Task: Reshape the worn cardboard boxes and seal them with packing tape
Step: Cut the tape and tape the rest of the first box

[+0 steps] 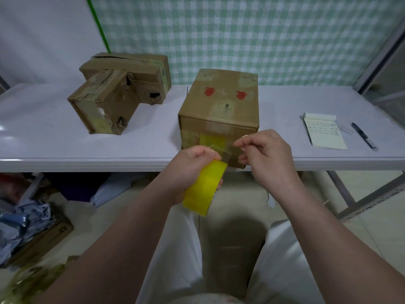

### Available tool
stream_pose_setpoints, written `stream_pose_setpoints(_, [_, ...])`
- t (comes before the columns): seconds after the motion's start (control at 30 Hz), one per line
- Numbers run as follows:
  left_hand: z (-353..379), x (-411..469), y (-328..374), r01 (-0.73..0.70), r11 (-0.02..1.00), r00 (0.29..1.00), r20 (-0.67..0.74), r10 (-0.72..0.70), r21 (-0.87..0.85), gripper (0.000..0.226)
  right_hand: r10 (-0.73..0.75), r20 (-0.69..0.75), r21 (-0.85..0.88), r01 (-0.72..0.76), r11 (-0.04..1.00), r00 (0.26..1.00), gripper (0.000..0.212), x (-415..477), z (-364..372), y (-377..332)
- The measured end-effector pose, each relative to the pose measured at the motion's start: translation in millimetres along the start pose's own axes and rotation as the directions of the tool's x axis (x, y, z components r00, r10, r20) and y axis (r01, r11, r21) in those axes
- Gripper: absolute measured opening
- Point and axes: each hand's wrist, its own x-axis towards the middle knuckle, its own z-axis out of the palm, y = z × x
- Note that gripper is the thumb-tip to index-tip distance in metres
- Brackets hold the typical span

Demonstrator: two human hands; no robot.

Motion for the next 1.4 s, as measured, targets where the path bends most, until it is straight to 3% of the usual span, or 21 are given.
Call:
stream_pose_setpoints(0.13, [6, -3, -5, -0.042, 0.999, 0.999, 0.029, 0.041, 0.035, 0.015, 0.082, 0.024, 0.071, -0.084, 0.994, 0.996, 0.015, -11, 12, 4])
stream_pose_setpoints(0.4, [11, -8, -7, -0.064, 0.989, 0.997, 0.047, 0.059, 0.129, 0.019, 0.232, 0.098, 0.348, -0.251, 0.903, 0.968, 0.019, -17, 17, 7])
stream_pose_setpoints(0.53, [9, -4, -14, -0.167, 0.939, 0.984, -0.004, 0.176, 0.301, 0.04, 0.301, 0.114, 0.426, -0.32, 0.846, 0.947, 0.017, -17, 18, 11])
stream_pose_setpoints(0.7, [11, -4, -21, -0.274, 0.882, 0.957, 0.014, 0.291, 0.383, 0.025, 0.293, 0.097, 0.404, -0.307, 0.862, 0.951, 0.017, -15, 14, 11])
stream_pose_setpoints(1.07, [18, -13, -10, -0.246, 0.929, 0.968, 0.014, 0.252, 0.276, 0.017, 0.166, 0.043, 0.383, -0.17, 0.908, 0.985, 0.027, -16, 15, 11])
stream_pose_setpoints(1.4, [18, -6, -18, -0.251, 0.929, 0.967, 0.027, 0.254, 0.27, 0.013, 0.141, -0.101, 0.128, -0.128, 0.983, 0.985, 0.013, -15, 21, 28])
